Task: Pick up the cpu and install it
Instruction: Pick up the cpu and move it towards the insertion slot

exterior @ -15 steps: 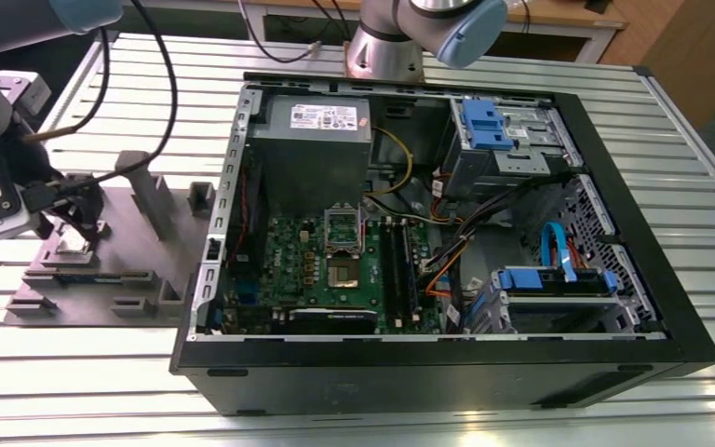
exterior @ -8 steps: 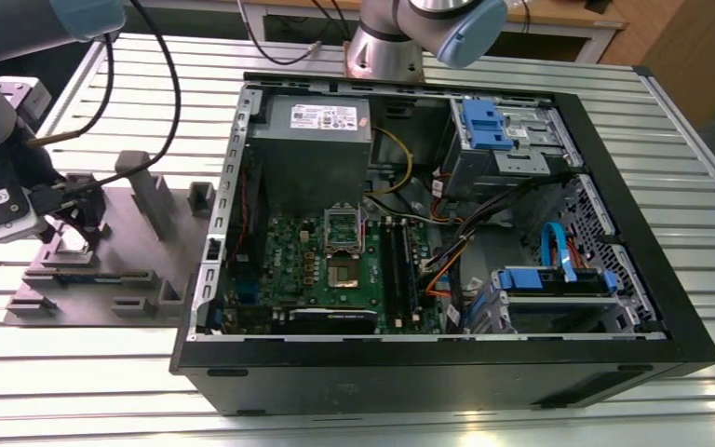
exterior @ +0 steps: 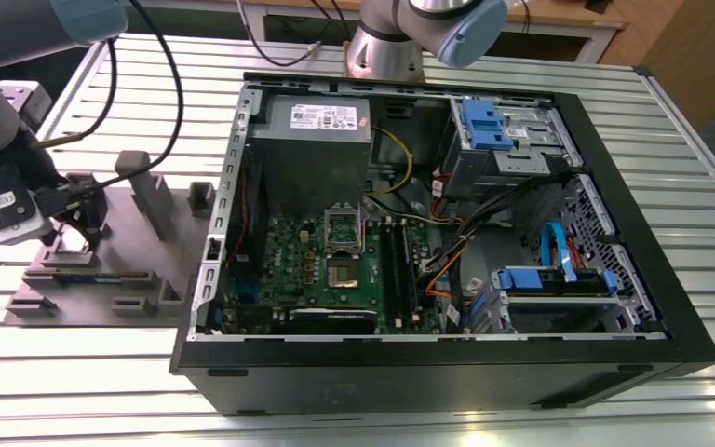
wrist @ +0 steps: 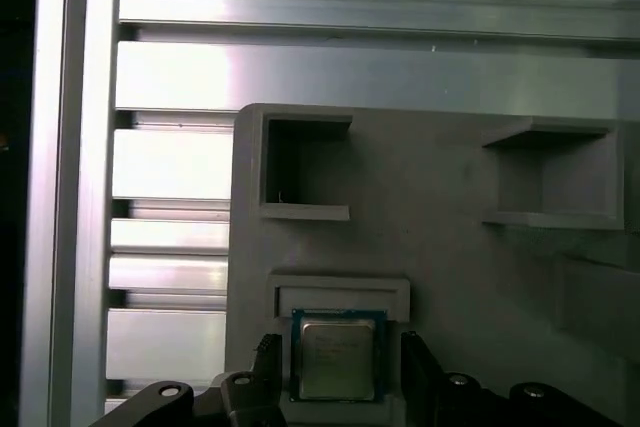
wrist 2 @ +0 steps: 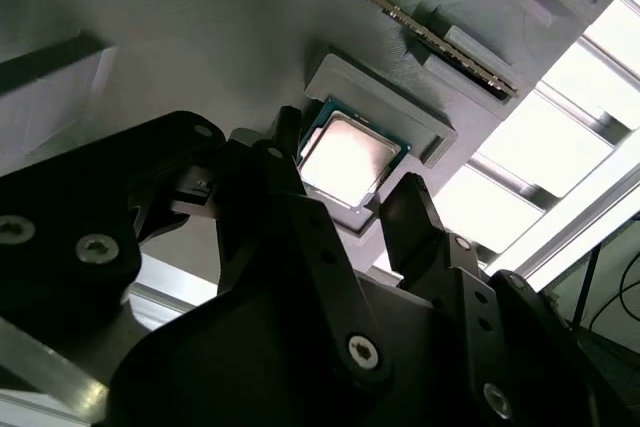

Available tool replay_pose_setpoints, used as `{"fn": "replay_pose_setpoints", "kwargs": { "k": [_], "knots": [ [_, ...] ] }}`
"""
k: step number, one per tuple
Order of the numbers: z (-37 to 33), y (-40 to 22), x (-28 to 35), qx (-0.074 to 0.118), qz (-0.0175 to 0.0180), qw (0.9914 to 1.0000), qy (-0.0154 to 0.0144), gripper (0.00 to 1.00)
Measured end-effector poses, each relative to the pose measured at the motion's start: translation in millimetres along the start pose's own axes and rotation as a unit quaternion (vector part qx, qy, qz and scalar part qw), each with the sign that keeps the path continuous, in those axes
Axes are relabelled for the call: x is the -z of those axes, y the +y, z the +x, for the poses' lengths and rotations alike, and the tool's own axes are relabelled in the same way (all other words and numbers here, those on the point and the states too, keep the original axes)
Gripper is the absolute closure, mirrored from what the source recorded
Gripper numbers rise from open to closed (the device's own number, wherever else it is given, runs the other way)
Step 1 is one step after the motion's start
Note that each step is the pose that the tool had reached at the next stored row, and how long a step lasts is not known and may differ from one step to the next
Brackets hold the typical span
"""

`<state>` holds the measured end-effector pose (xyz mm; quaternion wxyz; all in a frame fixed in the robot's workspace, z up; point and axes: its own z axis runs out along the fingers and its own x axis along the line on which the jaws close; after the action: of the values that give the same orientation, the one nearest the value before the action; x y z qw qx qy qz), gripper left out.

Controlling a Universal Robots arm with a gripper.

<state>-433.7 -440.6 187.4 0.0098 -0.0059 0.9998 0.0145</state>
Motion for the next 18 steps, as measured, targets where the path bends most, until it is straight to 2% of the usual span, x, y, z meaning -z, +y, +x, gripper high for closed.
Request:
{"fn": "replay_pose_setpoints", "kwargs": {
  "k": [18],
  "knots": [
    [0.1, -0.1, -4.9, 0.002, -0.0001, 1.00000, 0.0001, 0.41]
  ]
}}
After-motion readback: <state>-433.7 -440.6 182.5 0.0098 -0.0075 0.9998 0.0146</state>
